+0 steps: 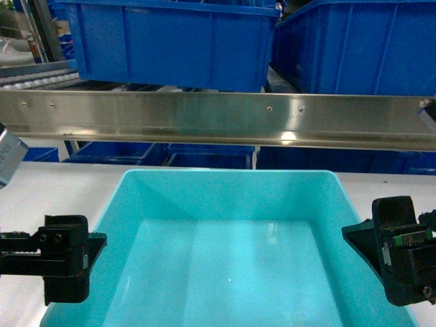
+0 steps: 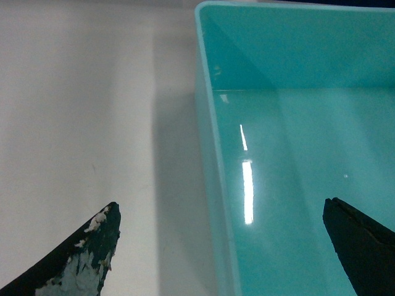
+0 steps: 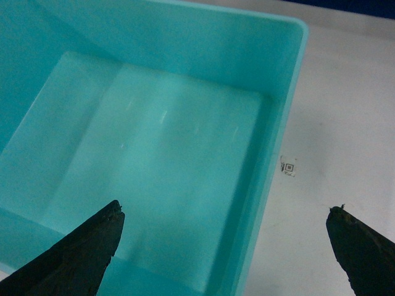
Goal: Organize blue bins on left shelf correctly
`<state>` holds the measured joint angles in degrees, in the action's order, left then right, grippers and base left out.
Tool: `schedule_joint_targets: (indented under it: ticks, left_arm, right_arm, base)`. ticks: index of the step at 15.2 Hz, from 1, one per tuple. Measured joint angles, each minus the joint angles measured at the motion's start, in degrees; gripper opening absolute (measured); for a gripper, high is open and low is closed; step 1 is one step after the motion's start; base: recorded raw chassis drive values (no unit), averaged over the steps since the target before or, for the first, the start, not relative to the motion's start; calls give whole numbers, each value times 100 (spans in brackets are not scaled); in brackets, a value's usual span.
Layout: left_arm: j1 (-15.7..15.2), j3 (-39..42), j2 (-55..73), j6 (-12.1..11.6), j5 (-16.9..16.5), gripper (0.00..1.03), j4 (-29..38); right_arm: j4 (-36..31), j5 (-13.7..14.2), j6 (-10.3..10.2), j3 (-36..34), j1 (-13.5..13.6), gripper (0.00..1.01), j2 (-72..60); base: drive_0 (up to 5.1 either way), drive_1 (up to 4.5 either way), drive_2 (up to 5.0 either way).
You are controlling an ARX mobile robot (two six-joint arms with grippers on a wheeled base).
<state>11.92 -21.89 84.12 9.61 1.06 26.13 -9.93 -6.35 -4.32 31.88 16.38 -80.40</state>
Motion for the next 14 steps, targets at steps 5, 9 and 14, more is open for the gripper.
schedule_joint_targets:
  ticks: [5, 9, 14]
  left_arm:
    - [166, -348, 726, 2, 0, 98, 90]
    - [188, -645, 1097, 46, -179, 98, 55]
    - [341, -833, 1405, 101, -210, 98, 31]
  right_arm:
    - [-326, 144, 28, 304, 87, 98, -863]
    - [-643, 197, 107, 457, -118, 98, -1427]
    - [-940, 197, 260, 470, -380, 98, -1810]
  base:
    - [0, 0, 0]
    - [0, 0, 0]
    - [0, 0, 0]
